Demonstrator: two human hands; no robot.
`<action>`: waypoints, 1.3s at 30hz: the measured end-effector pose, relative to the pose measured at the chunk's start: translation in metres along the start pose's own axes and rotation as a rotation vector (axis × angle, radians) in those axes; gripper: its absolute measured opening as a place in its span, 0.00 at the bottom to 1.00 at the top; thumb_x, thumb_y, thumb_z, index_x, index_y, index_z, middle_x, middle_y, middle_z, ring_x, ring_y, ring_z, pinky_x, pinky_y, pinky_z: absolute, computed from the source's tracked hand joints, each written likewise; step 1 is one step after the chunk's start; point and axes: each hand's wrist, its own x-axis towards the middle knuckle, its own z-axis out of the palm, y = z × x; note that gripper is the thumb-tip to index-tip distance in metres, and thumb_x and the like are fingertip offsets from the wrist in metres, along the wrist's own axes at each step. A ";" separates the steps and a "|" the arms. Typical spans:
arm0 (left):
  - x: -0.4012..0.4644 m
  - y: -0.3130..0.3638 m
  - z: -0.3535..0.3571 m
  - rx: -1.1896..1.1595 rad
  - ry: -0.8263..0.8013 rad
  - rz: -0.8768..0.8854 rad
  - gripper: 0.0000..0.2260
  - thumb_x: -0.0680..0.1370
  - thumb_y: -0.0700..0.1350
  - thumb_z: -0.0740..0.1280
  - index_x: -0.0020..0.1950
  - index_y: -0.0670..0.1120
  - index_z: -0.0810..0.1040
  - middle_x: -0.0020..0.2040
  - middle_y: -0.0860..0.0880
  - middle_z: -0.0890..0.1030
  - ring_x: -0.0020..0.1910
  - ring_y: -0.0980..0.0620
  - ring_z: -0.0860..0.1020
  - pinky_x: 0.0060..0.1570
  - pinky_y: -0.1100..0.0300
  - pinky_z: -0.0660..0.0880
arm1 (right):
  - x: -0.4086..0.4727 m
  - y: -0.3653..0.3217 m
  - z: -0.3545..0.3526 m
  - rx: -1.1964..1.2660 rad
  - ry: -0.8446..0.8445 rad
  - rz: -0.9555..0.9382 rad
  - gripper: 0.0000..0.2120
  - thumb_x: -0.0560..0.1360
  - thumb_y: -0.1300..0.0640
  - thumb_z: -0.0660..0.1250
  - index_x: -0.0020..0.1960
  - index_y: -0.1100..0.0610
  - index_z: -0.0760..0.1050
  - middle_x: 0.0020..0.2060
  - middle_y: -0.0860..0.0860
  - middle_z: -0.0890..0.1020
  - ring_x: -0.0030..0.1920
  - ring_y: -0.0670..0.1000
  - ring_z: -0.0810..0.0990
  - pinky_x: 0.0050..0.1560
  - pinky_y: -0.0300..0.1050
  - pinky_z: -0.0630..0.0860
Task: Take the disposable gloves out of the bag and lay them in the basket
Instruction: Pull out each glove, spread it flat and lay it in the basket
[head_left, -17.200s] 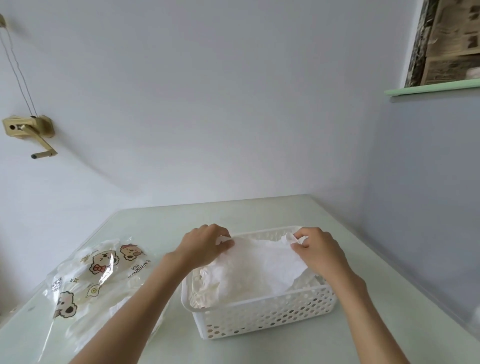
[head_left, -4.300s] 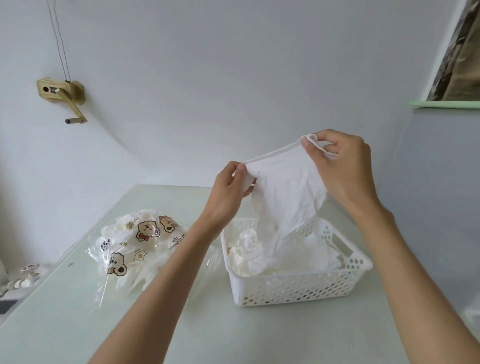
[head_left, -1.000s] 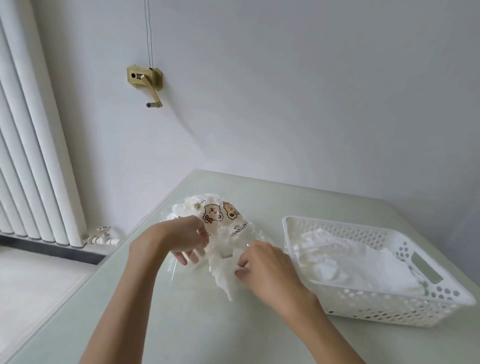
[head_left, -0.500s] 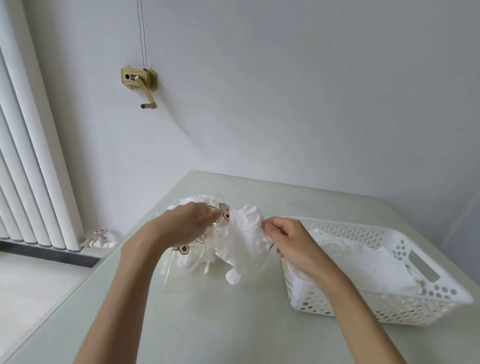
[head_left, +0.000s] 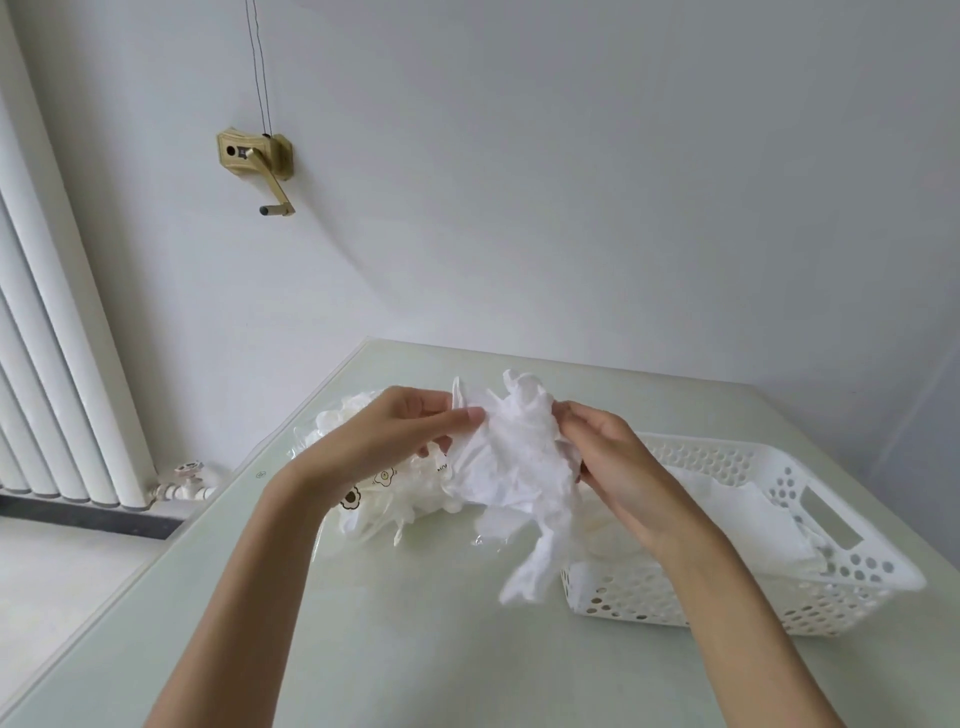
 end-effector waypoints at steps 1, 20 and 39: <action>0.000 0.003 0.000 -0.032 0.018 -0.018 0.19 0.73 0.59 0.70 0.48 0.43 0.84 0.41 0.49 0.81 0.37 0.59 0.75 0.46 0.61 0.69 | 0.001 0.001 0.000 0.026 0.049 0.029 0.17 0.80 0.46 0.59 0.54 0.58 0.77 0.39 0.51 0.80 0.39 0.48 0.77 0.44 0.41 0.71; -0.006 0.014 -0.003 -0.070 0.303 0.032 0.24 0.73 0.64 0.58 0.56 0.48 0.79 0.54 0.53 0.83 0.45 0.65 0.80 0.37 0.72 0.74 | -0.010 -0.016 0.001 -0.179 0.109 -0.210 0.05 0.77 0.56 0.66 0.48 0.52 0.81 0.40 0.49 0.84 0.41 0.46 0.80 0.45 0.41 0.72; -0.004 0.015 0.012 -0.137 0.070 0.129 0.07 0.73 0.43 0.73 0.51 0.46 0.82 0.41 0.50 0.86 0.35 0.60 0.81 0.34 0.71 0.72 | -0.015 -0.025 -0.008 -0.259 0.234 -0.511 0.08 0.69 0.62 0.75 0.43 0.50 0.83 0.38 0.45 0.85 0.39 0.41 0.81 0.40 0.35 0.74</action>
